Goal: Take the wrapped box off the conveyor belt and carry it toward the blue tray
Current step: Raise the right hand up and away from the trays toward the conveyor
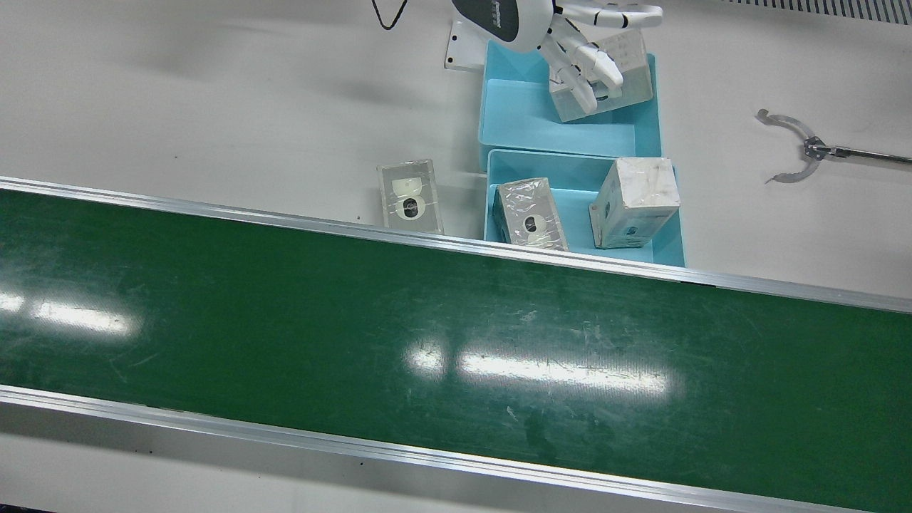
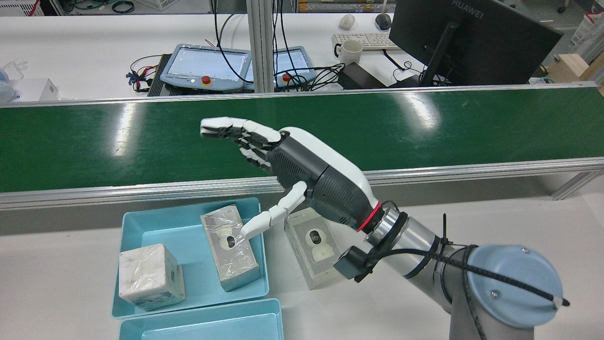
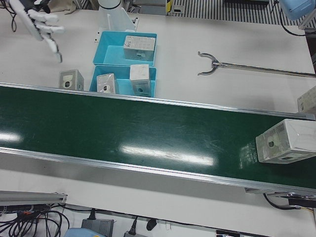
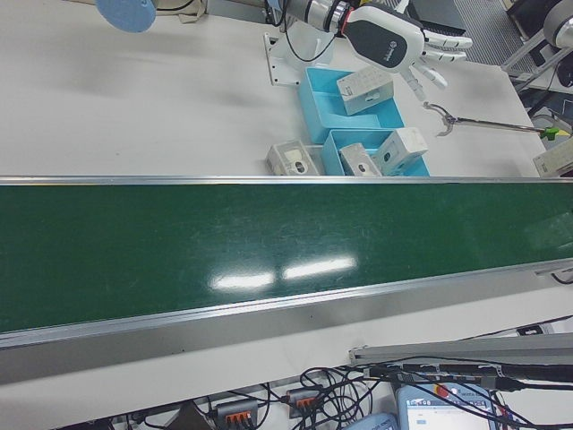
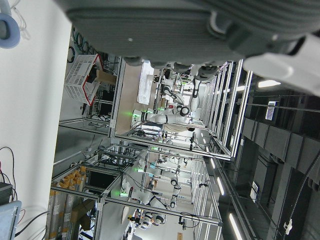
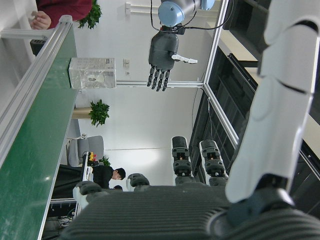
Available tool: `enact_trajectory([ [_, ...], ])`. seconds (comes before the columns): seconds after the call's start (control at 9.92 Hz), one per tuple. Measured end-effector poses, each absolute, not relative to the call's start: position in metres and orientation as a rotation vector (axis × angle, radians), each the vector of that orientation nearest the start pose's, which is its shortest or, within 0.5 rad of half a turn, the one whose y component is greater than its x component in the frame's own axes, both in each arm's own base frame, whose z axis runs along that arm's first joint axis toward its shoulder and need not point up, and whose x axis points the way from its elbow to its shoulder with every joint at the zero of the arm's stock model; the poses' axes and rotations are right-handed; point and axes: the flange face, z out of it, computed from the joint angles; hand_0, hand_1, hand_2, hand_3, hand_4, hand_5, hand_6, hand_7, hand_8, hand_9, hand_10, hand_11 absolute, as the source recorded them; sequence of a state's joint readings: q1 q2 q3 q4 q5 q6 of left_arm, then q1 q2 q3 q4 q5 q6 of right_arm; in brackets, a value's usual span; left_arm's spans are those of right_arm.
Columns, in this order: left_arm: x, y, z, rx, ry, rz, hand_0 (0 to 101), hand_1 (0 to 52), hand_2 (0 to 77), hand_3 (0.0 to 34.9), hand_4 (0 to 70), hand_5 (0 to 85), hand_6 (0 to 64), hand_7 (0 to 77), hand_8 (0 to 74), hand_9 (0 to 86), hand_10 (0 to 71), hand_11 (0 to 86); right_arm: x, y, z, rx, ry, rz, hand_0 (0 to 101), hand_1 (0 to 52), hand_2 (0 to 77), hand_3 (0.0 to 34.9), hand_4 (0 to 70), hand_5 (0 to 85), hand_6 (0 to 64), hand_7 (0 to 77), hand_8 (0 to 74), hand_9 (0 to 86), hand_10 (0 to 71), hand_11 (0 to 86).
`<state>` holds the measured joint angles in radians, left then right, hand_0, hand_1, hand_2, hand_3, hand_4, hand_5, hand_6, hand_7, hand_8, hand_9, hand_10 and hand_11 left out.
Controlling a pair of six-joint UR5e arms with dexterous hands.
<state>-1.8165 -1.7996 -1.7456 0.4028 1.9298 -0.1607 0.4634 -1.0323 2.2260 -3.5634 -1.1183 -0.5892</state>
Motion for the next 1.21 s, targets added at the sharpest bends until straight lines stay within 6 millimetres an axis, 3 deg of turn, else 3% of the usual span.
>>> enact_trajectory([
  [0.1, -0.229, -0.51, 0.522, -0.306, 2.225, -2.244, 0, 0.0, 0.5, 0.0, 0.0, 0.5, 0.0, 0.5, 0.5, 0.0, 0.5, 0.0, -0.348, -0.403, 0.19, 0.451, 3.083, -1.475, 43, 10.4, 11.4, 30.3, 7.6, 15.8, 0.0, 18.5, 0.0, 1.6, 0.0, 0.5],
  [0.3, -0.229, -0.51, 0.522, -0.306, 2.225, -2.244, 0, 0.0, 0.5, 0.0, 0.0, 0.5, 0.5, 0.5, 0.0, 0.0, 0.0, 0.0, -0.33, -0.441, 0.225, 0.426, 3.012, -1.608, 42, 9.3, 13.1, 30.2, 7.6, 15.8, 0.0, 18.5, 0.0, 1.6, 0.0, 1.1],
  [0.4, -0.229, -0.51, 0.522, -0.306, 2.225, -2.244, 0, 0.0, 0.5, 0.0, 0.5, 0.5, 0.5, 0.5, 0.5, 0.5, 0.5, 0.0, -0.324, -0.451, 0.234, 0.424, 2.986, -1.642, 41, 9.8, 14.7, 30.5, 7.6, 16.4, 0.0, 18.5, 0.0, 1.6, 1.1, 1.1],
  [0.71, -0.229, -0.51, 0.522, -0.306, 2.225, -2.244, 0, 0.0, 0.5, 0.0, 0.5, 0.5, 0.0, 0.5, 0.5, 0.0, 0.0, 0.0, -0.317, -0.458, 0.241, 0.427, 2.963, -1.662, 44, 11.5, 14.7, 30.3, 7.6, 15.8, 0.0, 18.5, 0.0, 1.6, 1.1, 1.1],
  [0.81, -0.229, -0.51, 0.522, -0.306, 2.225, -2.244, 0, 0.0, 0.5, 0.0, 0.5, 0.5, 0.5, 0.5, 0.5, 0.0, 0.5, 0.0, -0.315, -0.458, 0.243, 0.427, 2.961, -1.665, 44, 11.5, 14.7, 30.4, 4.4, 16.4, 0.0, 18.0, 0.5, 1.6, 1.1, 1.1],
  [1.11, -0.229, -0.51, 0.522, -0.306, 2.225, -2.244, 0, 0.0, 0.5, 0.0, 0.5, 0.5, 0.0, 0.5, 0.5, 0.0, 0.5, 0.0, -0.303, -0.452, 0.242, 0.428, 2.957, -1.652, 44, 11.5, 14.7, 30.4, 6.5, 16.4, 0.0, 17.5, 0.5, 1.6, 1.1, 1.1],
  [1.21, -0.229, -0.51, 0.522, -0.306, 2.225, -2.244, 0, 0.0, 1.1, 0.0, 0.5, 0.5, 0.0, 0.5, 0.5, 0.0, 0.5, 0.0, -0.297, -0.451, 0.239, 0.422, 2.957, -1.638, 46, 15.8, 16.4, 30.3, 8.7, 18.0, 0.0, 17.5, 0.5, 1.6, 1.1, 2.7],
])
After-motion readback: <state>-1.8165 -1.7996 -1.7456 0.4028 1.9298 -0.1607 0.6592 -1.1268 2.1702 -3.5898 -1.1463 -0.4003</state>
